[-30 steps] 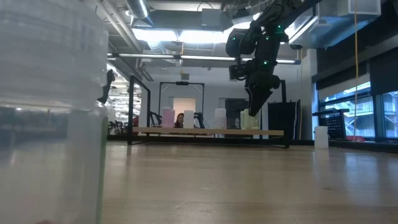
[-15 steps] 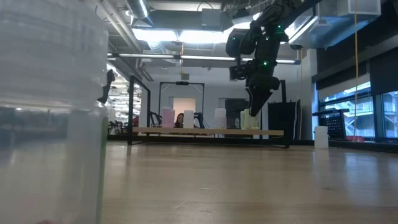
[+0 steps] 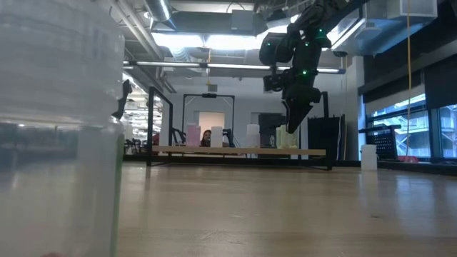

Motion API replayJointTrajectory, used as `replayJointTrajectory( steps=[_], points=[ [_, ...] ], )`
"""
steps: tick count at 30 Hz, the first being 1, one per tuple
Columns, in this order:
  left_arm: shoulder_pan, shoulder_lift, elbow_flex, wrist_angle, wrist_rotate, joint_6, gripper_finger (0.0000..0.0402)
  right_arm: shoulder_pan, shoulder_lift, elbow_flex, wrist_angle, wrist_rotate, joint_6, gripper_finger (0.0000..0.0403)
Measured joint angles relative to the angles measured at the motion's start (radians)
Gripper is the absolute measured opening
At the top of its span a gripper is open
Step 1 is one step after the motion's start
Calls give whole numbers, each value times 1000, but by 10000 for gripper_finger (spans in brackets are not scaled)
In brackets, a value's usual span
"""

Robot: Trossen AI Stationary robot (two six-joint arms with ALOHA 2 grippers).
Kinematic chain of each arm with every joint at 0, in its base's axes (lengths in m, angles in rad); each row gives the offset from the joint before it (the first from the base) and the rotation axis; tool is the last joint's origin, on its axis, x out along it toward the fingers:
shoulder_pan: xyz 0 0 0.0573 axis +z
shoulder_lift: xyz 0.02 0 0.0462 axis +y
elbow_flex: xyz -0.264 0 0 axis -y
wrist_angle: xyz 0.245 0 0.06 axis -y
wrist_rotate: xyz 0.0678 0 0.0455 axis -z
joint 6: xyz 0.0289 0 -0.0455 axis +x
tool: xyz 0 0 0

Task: Pick and place medicine bottles onto shelf by color
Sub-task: Put the bottom white pill bottle on the shelf aligned with the other white pill bottle

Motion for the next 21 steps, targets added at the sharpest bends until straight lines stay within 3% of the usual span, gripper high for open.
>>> replayJointTrajectory(
  steps=[15, 21],
  points=[
    [0, 0, 0, 0, 0, 0, 257, 0, 0, 98, -104, 0, 0, 174],
    [0, 0, 0, 0, 0, 0, 257, 0, 0, 196, -146, -1, 23, 174]
  ],
)
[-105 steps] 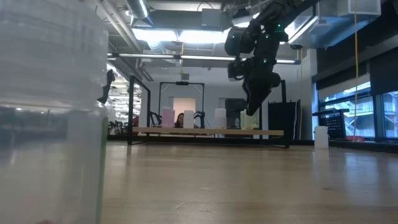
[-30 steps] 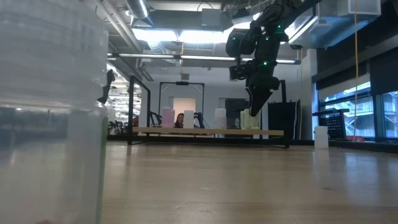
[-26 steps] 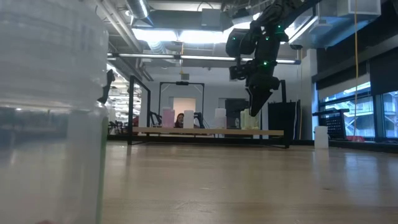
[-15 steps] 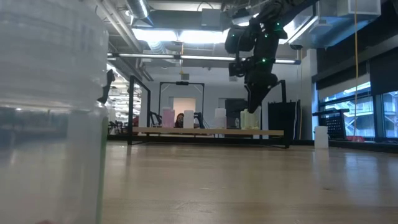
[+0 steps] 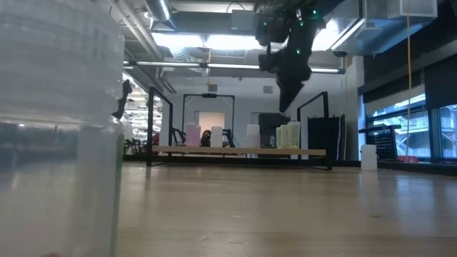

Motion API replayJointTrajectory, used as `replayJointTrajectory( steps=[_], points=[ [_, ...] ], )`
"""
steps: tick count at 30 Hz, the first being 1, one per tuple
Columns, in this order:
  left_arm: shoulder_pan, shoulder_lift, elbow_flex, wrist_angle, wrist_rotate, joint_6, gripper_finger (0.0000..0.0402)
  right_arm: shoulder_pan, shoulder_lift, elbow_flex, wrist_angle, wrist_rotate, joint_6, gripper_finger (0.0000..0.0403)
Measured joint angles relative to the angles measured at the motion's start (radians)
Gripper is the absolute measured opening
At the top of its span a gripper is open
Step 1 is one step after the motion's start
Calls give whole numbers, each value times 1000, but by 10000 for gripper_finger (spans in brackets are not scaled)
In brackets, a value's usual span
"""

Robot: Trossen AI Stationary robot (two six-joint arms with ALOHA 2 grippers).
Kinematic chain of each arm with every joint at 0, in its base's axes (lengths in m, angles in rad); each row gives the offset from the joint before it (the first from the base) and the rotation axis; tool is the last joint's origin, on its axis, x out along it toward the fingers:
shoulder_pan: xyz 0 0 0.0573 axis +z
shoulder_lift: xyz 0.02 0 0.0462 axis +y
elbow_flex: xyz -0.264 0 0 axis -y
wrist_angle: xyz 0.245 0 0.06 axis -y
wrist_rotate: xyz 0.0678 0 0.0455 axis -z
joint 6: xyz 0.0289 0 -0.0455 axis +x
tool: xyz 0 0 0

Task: Pick and place medicine bottles onto shelf by color
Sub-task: Put the bottom white pill bottle on the shelf aligned with the other white pill bottle

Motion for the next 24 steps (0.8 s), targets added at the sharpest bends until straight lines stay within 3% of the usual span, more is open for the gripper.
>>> replayJointTrajectory(
  steps=[12, 24],
  points=[
    [0, 0, 0, -3, 0, 0, 257, 31, -4, 321, -166, -75, 55, 174],
    [-10, 0, 0, -5, 36, -10, 257, 225, -19, 503, -310, -81, 50, 174]
  ],
)
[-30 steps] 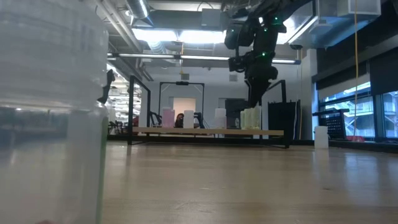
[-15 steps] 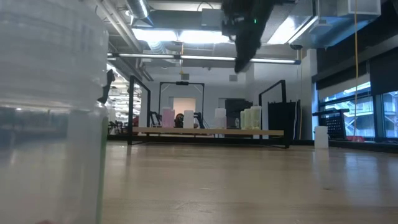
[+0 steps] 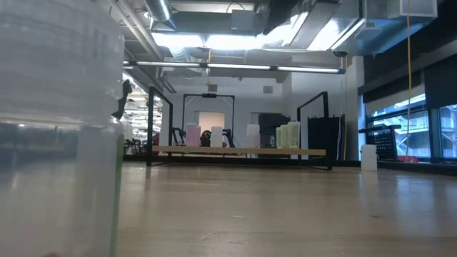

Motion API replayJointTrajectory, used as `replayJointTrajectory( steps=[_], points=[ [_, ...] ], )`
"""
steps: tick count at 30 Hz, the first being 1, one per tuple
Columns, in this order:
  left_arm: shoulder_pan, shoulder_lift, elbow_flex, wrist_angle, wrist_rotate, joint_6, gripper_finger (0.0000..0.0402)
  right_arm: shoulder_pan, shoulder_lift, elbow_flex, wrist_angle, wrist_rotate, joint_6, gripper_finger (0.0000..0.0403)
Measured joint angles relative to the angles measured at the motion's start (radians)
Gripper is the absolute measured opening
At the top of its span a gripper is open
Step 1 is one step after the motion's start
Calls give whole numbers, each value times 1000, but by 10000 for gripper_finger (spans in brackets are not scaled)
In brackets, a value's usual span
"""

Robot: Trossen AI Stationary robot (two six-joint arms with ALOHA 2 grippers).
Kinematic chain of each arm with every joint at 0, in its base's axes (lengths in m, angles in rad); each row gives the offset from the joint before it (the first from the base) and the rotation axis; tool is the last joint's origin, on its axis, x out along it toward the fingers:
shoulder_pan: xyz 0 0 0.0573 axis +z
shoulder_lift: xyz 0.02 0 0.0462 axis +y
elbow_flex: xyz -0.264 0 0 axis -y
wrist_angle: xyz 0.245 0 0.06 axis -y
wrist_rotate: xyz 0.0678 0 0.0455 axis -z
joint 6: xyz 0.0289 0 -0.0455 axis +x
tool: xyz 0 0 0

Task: Pick and place medicine bottles onto shelf by color
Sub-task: Put the bottom white pill bottle on the shelf aligned with the other white pill bottle

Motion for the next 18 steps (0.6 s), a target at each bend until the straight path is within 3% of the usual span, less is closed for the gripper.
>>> replayJointTrajectory(
  steps=[10, 18],
  points=[
    [-13, 0, 0, -6, 210, -57, 257, 124, -134, -10, -46, -10, 32, 174],
    [-98, 0, 0, -6, 423, -61, 257, 180, -208, -10, -62, -204, -42, 174]
  ],
)
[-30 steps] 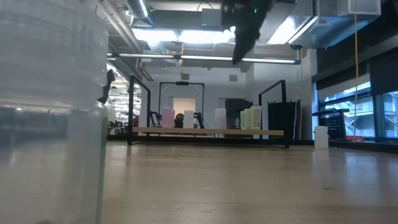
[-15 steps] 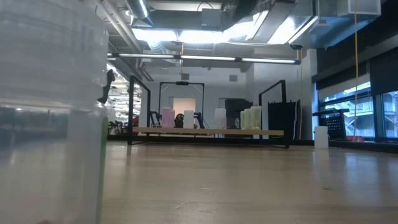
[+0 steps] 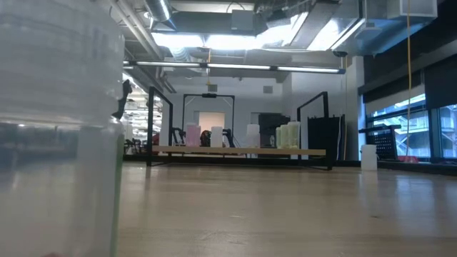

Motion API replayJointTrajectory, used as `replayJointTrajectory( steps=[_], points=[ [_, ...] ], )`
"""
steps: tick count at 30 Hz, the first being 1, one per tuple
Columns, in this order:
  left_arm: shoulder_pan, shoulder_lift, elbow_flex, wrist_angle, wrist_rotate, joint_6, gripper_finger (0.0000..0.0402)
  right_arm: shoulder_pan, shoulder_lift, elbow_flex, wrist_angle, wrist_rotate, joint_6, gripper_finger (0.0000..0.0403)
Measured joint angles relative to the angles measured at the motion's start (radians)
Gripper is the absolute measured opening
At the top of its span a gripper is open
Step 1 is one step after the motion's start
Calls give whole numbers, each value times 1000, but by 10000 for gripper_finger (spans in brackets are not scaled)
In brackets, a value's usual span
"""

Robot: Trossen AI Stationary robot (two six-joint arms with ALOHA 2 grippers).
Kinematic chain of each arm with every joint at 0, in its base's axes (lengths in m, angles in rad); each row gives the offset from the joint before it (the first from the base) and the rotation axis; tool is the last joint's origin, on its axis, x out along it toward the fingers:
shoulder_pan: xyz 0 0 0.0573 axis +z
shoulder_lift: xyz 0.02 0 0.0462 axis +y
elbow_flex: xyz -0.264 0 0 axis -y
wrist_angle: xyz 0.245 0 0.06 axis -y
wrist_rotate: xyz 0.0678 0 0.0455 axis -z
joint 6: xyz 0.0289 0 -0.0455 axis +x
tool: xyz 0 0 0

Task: Pick and place medicine bottles onto shelf by color
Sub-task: Put the bottom white pill bottle on the shelf aligned with the other white pill bottle

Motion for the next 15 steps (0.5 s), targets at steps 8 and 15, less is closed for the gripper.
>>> replayJointTrajectory(
  steps=[8, 15],
  points=[
    [-146, 0, 0, 0, 95, -87, 257, 11, -10, 0, -11, -47, -4, 174],
    [-287, 13, 0, -1, 96, -170, 257, 11, -10, 0, -8, -49, 15, 174]
  ],
)
